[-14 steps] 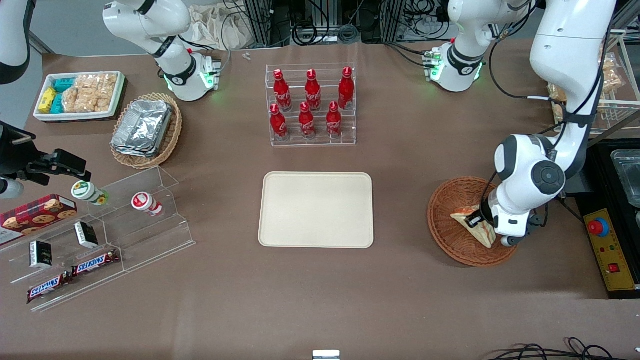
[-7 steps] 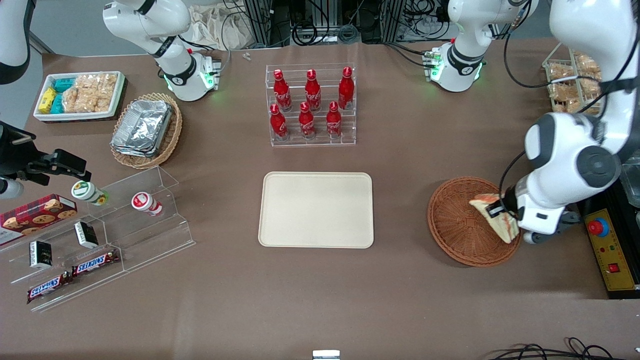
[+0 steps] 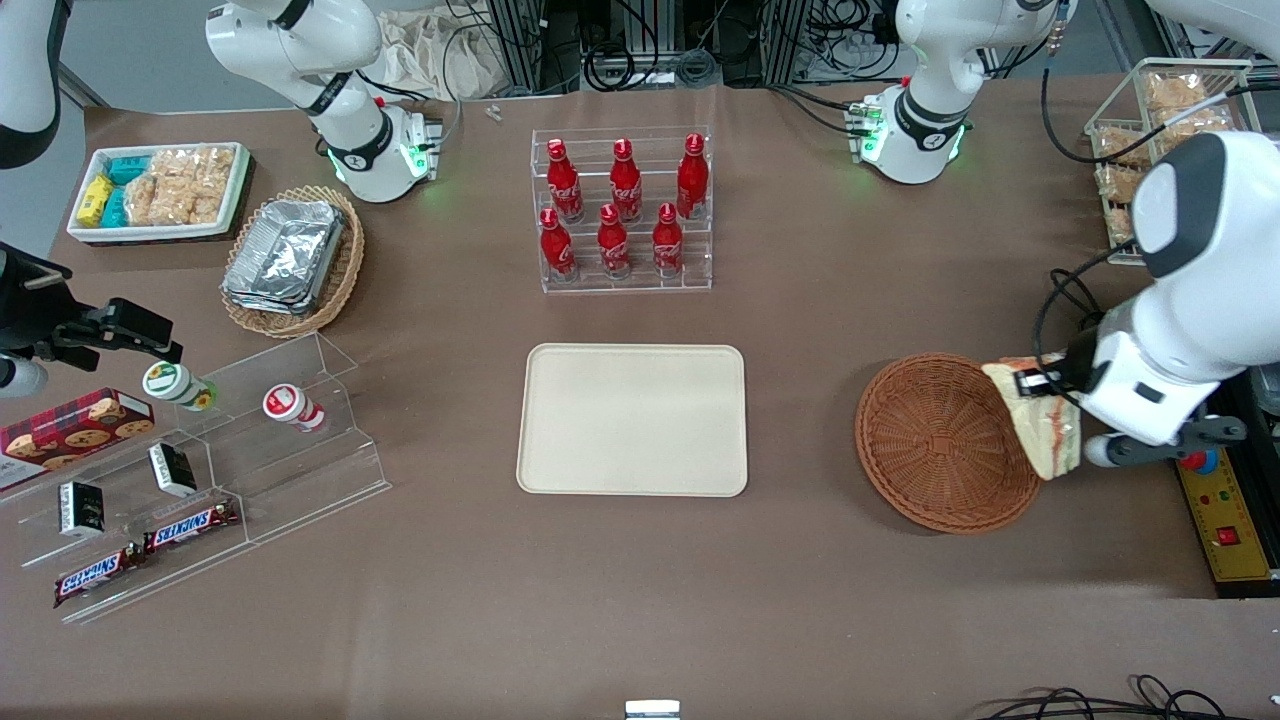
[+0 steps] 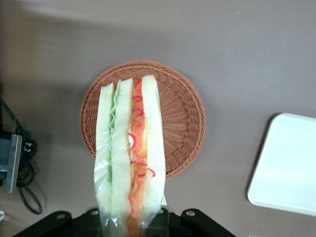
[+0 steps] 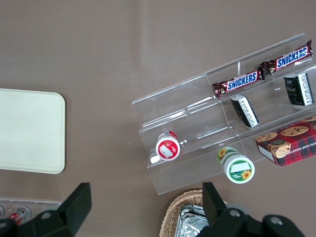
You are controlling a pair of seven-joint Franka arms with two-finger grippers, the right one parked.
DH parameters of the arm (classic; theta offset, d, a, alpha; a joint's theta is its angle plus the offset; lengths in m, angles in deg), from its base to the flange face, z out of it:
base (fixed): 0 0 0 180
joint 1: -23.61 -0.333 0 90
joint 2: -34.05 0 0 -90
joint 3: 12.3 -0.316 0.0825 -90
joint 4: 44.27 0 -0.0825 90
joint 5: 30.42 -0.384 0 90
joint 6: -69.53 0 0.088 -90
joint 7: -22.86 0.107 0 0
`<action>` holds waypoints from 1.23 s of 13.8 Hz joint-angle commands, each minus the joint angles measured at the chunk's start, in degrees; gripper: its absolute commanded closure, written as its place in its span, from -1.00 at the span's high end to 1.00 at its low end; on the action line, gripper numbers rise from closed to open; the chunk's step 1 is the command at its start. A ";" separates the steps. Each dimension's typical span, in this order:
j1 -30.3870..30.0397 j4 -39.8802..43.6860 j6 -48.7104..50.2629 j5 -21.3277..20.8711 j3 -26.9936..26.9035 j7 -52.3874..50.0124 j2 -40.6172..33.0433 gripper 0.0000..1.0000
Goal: Place sandwich from basket to tray
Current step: 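Lift the sandwich out of the basket and carry it toward the tray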
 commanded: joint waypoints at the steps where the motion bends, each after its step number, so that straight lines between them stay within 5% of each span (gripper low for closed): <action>1: 0.22 2.07 1.44 -2.26 5.16 0.02 1.70 -1.00; 6: 0.66 1.98 -0.32 -2.78 13.60 -1.20 8.63 -1.00; 10: 8.55 2.07 -3.30 -8.66 13.97 -7.51 13.91 -1.00; 17: 16.30 1.63 -13.06 -8.67 13.97 -10.00 22.88 -1.00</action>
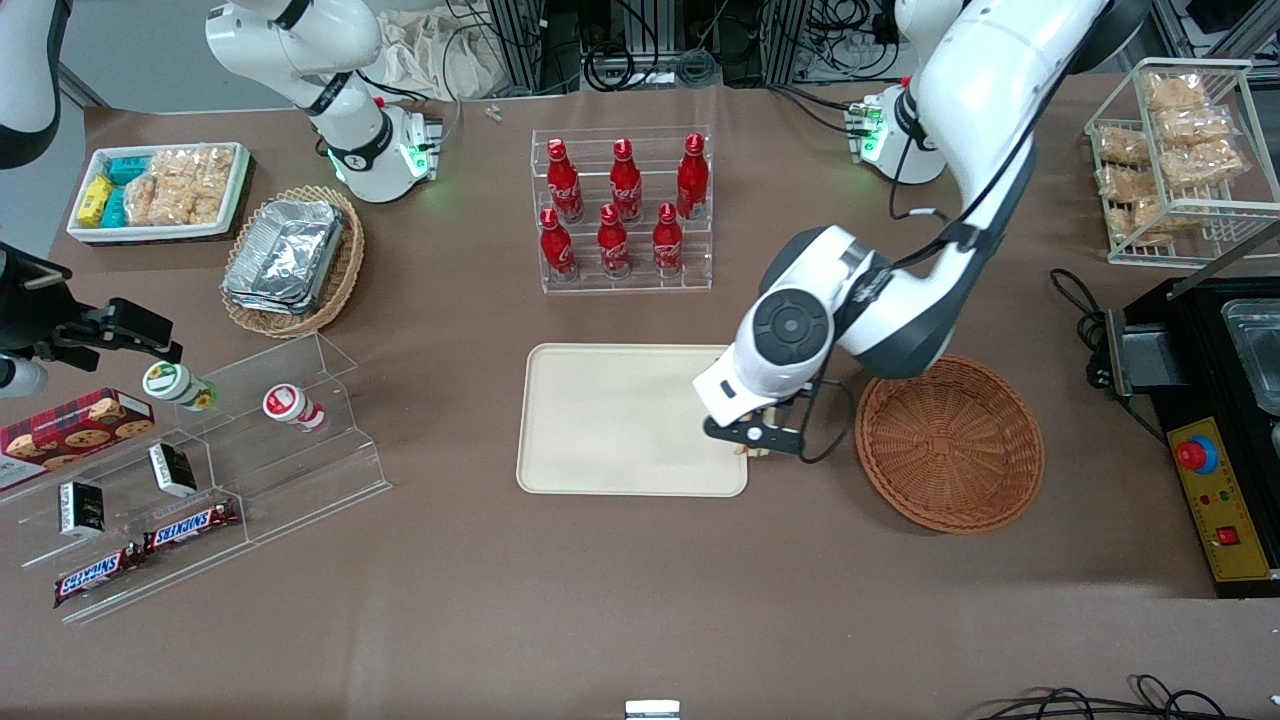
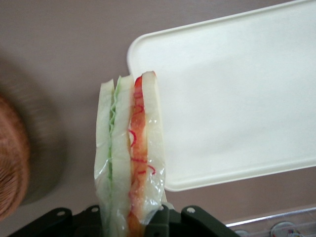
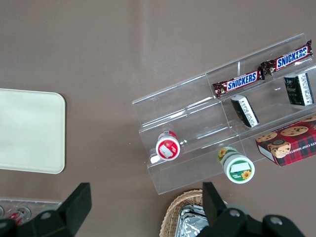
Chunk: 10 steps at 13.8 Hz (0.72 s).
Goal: Place sandwich from basket to tray
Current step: 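Lower the sandwich onto the cream tray and open the left gripper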
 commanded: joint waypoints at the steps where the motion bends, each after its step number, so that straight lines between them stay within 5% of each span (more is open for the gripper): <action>1: 2.29 1.48 -1.63 -1.34 0.08 -1.09 3.32 -1.00; 10: 3.71 1.13 -6.90 -1.69 -0.44 -5.67 8.16 -1.00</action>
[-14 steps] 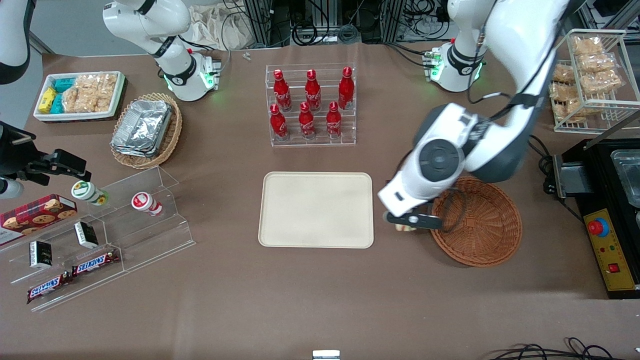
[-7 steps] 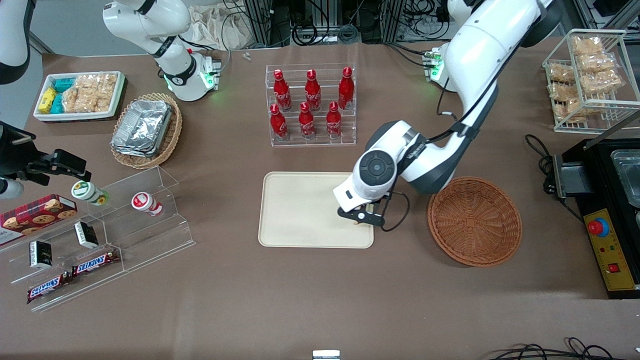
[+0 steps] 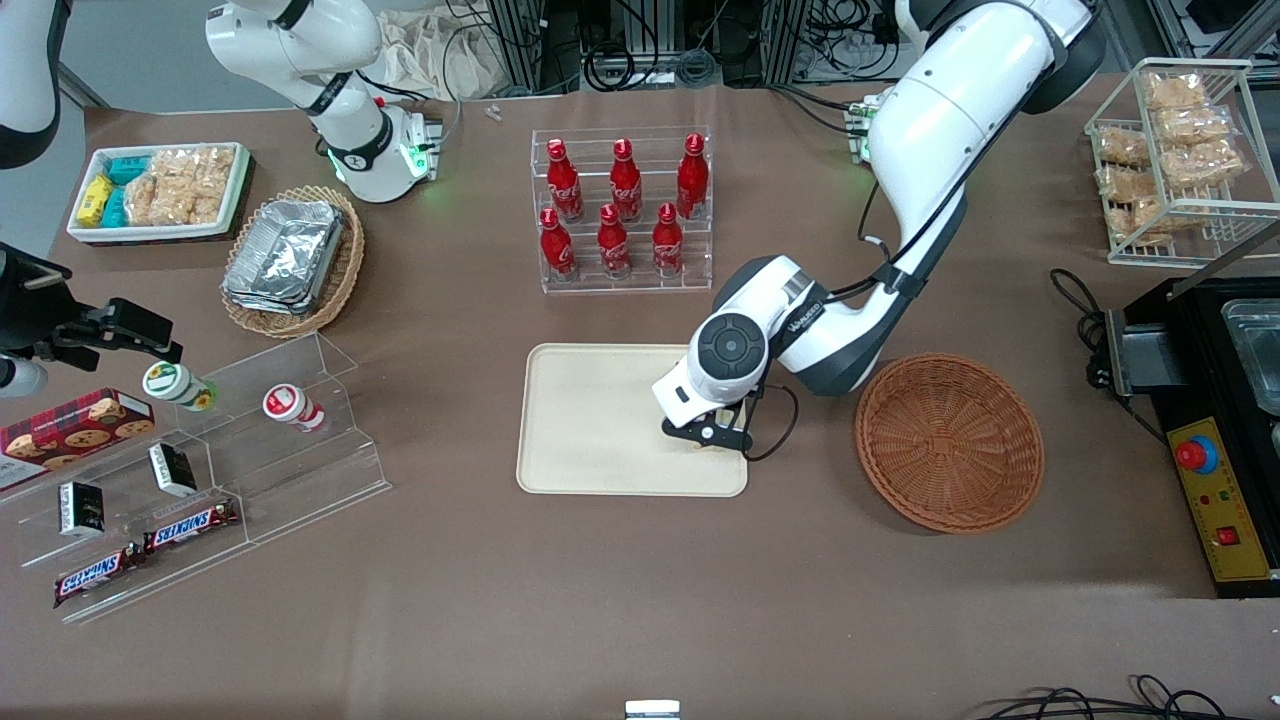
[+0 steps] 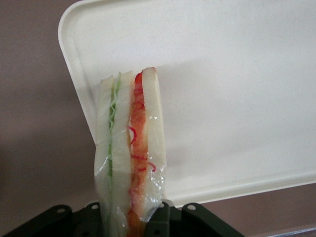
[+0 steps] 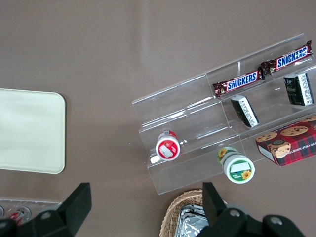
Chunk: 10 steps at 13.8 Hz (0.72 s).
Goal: Place sandwich from basket to tray
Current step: 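Lower the sandwich onto the cream tray and open the left gripper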
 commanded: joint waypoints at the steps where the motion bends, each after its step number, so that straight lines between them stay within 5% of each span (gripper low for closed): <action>1: 0.58 1.22 -1.50 -1.27 -0.27 -1.28 1.85 -1.00; 5: 0.58 1.13 -2.46 -1.27 -0.27 -1.37 2.81 -0.94; 7: 0.50 1.13 -2.46 -1.27 -0.27 -1.37 3.34 -0.52; 9: 0.49 1.13 -2.46 -1.27 -0.36 -1.28 3.52 0.38; 10: 0.49 1.13 -2.46 -1.27 -0.36 -1.28 3.61 0.66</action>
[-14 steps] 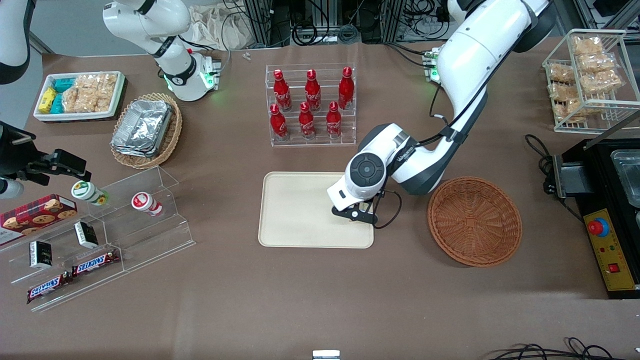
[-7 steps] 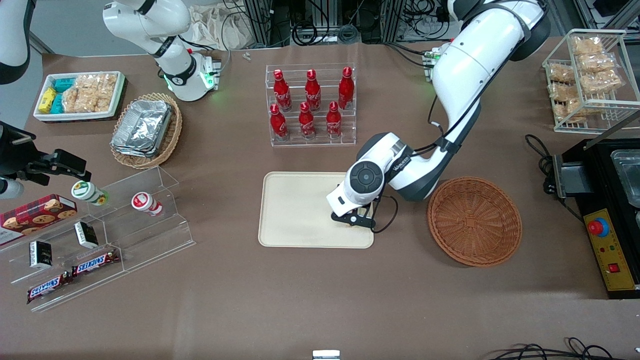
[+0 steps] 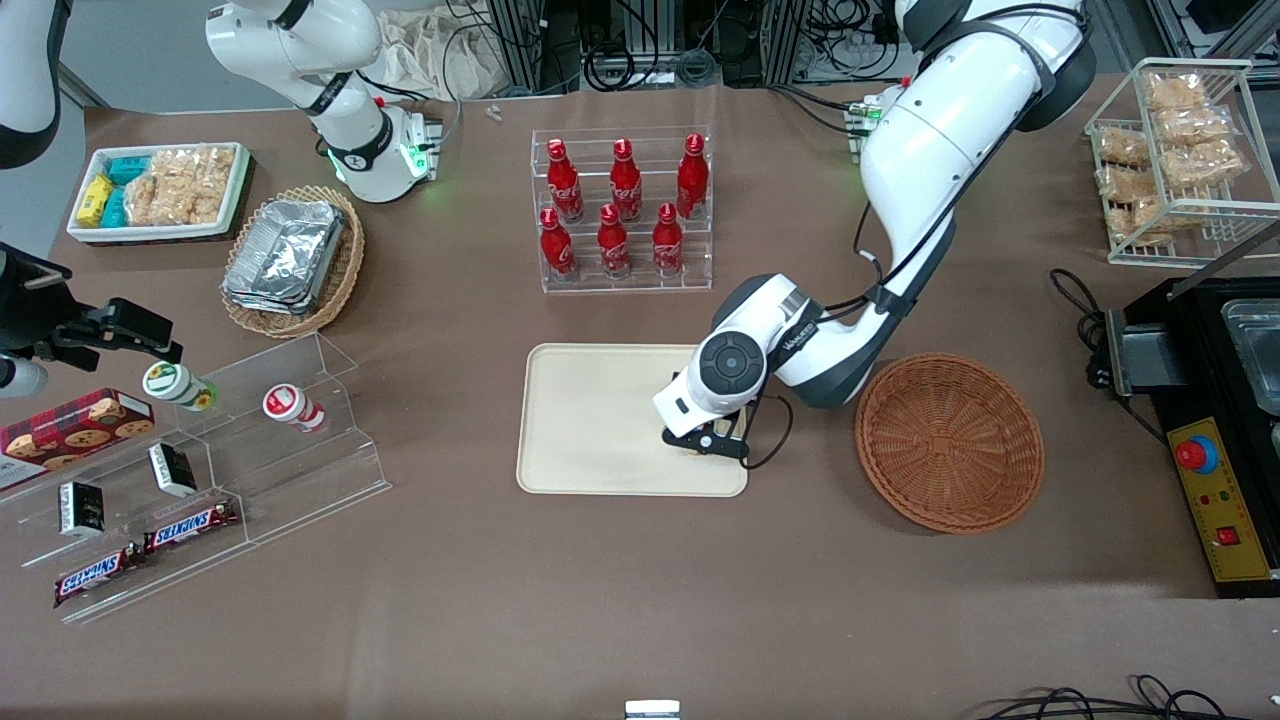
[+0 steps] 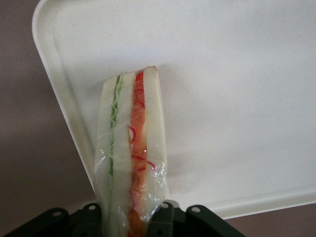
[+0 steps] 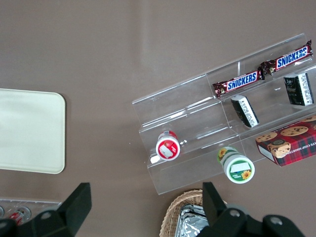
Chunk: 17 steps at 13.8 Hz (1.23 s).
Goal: Place sandwich from basket to tray
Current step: 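Lower the sandwich onto the cream tray and open the left gripper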
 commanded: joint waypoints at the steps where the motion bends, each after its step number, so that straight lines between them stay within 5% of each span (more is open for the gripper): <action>1: 0.50 1.05 -0.03 -1.19 -0.19 -1.10 0.69 0.98; 5: -0.03 1.13 0.76 -1.19 -0.19 -1.27 -0.35 0.98; 10: -5.37 -0.09 4.97 -1.28 -0.98 -0.92 -10.44 0.98; 17: -14.43 -16.08 3.49 -0.05 -0.72 -0.92 -30.31 0.98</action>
